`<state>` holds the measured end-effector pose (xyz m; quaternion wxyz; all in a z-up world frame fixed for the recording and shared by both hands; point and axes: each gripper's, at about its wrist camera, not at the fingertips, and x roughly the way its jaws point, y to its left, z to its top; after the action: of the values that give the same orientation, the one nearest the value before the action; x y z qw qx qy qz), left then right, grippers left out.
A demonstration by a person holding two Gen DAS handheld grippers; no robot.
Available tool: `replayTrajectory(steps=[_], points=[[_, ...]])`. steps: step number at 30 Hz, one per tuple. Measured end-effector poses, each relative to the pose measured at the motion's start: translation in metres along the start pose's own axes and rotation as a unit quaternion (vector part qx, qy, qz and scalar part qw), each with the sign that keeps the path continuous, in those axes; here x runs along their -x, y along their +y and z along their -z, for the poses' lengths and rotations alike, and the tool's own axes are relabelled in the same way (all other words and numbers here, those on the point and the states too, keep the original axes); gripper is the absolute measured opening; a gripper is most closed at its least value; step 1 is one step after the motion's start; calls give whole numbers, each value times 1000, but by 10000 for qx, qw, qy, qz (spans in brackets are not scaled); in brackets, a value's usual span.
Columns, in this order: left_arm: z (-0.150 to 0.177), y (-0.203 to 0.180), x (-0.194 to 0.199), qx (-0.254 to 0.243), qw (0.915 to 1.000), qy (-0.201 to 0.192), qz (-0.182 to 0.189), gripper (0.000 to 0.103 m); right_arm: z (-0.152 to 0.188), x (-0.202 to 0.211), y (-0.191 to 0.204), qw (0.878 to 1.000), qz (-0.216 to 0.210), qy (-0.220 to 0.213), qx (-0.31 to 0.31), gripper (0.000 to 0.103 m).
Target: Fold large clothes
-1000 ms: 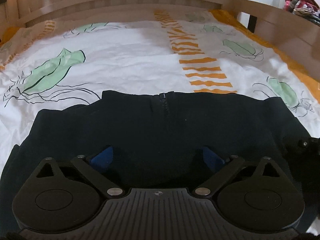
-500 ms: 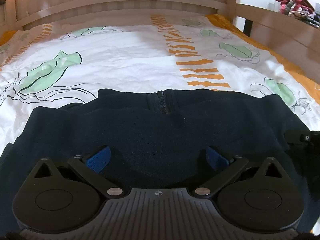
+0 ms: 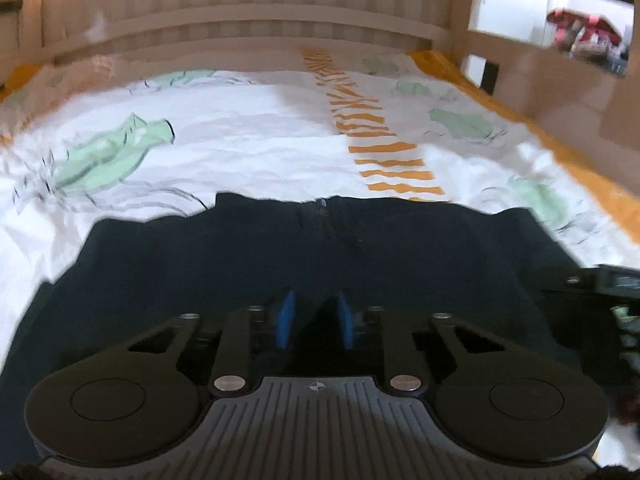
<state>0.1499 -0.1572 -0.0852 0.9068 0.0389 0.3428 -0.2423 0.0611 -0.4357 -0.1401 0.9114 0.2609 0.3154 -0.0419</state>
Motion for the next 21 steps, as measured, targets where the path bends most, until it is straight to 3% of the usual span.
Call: replayTrajectory(steps=[1,5,12,16,21], points=[[3,2,6,137,9998,-16,147,15,0,0,0,10000,0,0,1,103],[16,-6,25,224,9986,-113,460,14,0,0,0,10000,2,0,3,103],[38,-13,23,309,9988,-231,301,14,0,0,0,10000,-2,-3,4,103],[55,-17,19,4,9991,-378,190,15,0,0,0,10000,-1,1,3,103],[55,-17,17,118,9991,-365,189,15,-1,2,-2,9999,-66,68,-119,103]])
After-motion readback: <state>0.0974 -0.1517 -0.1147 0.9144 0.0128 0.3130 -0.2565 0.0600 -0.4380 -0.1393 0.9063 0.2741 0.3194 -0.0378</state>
